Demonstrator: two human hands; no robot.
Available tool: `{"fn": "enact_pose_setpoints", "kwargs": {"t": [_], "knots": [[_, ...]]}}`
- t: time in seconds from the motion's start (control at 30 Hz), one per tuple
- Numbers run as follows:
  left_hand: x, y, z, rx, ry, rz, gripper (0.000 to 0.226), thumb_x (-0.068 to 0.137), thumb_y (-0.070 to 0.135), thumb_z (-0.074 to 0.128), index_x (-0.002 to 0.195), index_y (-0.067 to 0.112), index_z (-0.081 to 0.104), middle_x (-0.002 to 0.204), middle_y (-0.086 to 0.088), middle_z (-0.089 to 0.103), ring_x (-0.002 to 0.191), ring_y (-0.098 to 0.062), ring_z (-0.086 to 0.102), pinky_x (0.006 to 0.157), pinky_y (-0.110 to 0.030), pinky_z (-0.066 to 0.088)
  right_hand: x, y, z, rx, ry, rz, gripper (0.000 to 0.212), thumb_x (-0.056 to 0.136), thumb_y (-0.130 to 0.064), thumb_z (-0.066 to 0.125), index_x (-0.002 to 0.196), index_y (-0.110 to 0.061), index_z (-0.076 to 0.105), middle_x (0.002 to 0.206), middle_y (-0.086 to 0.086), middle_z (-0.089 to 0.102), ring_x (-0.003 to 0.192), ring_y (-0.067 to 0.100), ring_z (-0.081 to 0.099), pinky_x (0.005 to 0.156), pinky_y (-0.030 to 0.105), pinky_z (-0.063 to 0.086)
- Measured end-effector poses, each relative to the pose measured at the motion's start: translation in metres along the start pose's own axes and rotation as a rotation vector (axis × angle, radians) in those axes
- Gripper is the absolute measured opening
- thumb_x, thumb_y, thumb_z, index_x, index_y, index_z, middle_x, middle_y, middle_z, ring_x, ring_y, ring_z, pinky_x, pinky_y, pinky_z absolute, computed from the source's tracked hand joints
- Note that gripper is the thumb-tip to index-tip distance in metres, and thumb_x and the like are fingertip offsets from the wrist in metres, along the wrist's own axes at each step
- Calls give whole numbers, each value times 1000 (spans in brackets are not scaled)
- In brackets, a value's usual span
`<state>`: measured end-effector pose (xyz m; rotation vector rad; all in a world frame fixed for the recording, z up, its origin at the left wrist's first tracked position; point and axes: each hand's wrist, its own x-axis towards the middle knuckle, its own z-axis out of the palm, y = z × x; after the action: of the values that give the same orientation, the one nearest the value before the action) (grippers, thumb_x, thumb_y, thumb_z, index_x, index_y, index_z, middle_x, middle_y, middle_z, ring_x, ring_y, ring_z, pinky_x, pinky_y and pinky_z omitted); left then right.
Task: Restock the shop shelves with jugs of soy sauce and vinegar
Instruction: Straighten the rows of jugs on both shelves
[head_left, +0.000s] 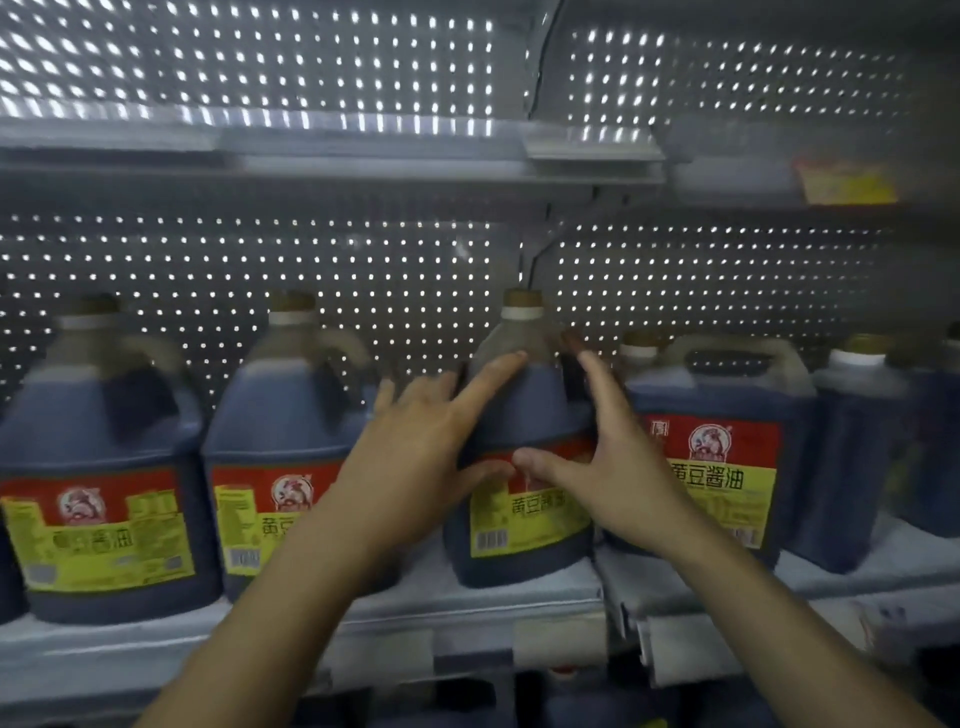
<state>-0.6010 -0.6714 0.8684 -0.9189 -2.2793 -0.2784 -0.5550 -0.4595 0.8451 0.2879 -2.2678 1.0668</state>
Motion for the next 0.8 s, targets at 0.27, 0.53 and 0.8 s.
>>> {"fn": "enact_pose_setpoints", "kwargs": {"t": [0.27, 0.53, 0.8], "knots": [[-25, -9, -11, -112, 0, -108, 96, 84, 40, 75, 160, 45, 17, 151, 1, 44, 128, -25, 52, 105, -43, 48, -10, -2, 9, -3, -1, -204, 84, 88, -38, 76, 150, -61, 25, 145, -21, 36, 134, 14, 47, 103, 48, 52], [-28, -14, -1, -45, 62, -84, 91, 84, 55, 64, 160, 45, 15, 150, -3, 43, 133, -22, 44, 107, -46, 38, -7, 0, 7, 86, -49, -176, 82, 92, -27, 75, 151, -59, 28, 150, -30, 36, 140, 4, 43, 109, 48, 49], [-29, -13, 5, -83, 201, -37, 85, 80, 51, 72, 155, 38, 35, 146, -11, 42, 127, -25, 39, 100, -44, 41, -12, -6, 10, 172, -68, -80, 80, 93, -21, 75, 150, -59, 33, 154, -30, 36, 140, -8, 40, 110, 39, 51]]}}
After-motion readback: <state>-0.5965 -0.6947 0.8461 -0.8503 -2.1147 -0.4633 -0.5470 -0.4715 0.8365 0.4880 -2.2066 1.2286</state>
